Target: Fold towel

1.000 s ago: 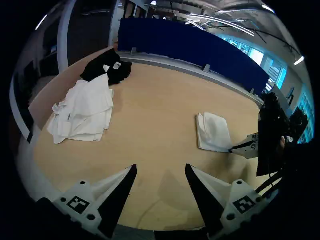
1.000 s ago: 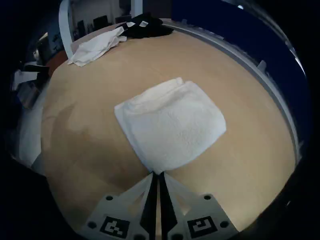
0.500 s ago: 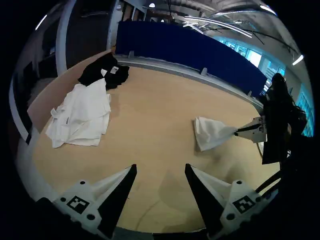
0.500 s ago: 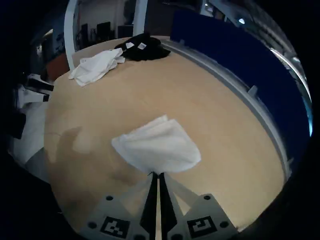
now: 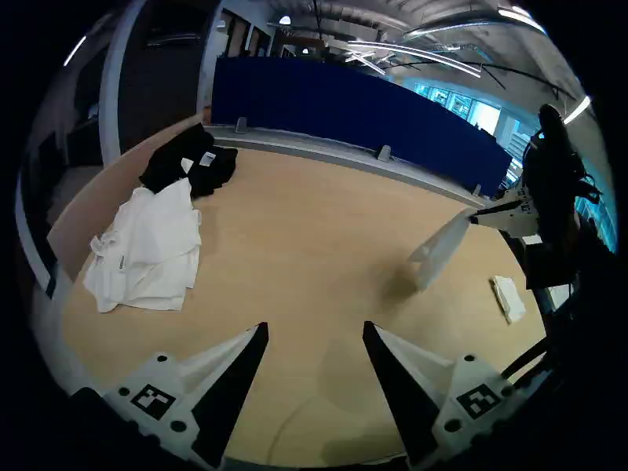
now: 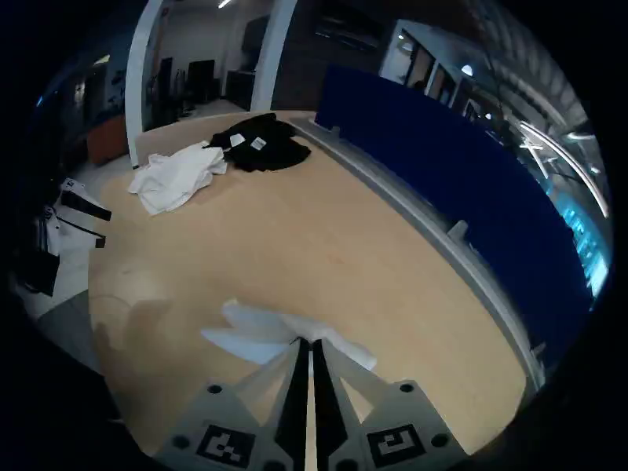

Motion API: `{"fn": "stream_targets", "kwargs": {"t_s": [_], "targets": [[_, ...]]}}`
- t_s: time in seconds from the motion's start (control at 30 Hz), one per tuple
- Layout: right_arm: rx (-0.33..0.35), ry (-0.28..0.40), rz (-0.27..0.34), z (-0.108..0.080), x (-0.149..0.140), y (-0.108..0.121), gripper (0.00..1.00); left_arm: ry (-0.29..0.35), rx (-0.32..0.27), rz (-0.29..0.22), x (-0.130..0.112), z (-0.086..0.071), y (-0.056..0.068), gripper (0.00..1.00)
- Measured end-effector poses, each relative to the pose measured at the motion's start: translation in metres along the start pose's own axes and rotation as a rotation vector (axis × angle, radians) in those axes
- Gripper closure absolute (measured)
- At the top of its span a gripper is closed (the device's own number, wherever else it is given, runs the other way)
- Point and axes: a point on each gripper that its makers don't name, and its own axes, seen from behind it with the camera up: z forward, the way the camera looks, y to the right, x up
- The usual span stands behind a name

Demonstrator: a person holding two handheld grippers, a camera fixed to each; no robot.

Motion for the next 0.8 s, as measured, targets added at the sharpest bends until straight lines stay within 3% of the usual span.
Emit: {"fn": "stream_targets", "kwargs": {"t_s": [0.4,0.8], "targets": [[-0.066,-0.02,-0.019,-0.053,-0.021,0.055,0.97,0.001,-0.043,0.026,0.011,0.006,0.024,0.11],[-0.132,-0.075,0.018,-0.101,-0.079,0.123,0.97,-0.004,-0.048,0.059,0.018,0.01,0.042,0.11]]}}
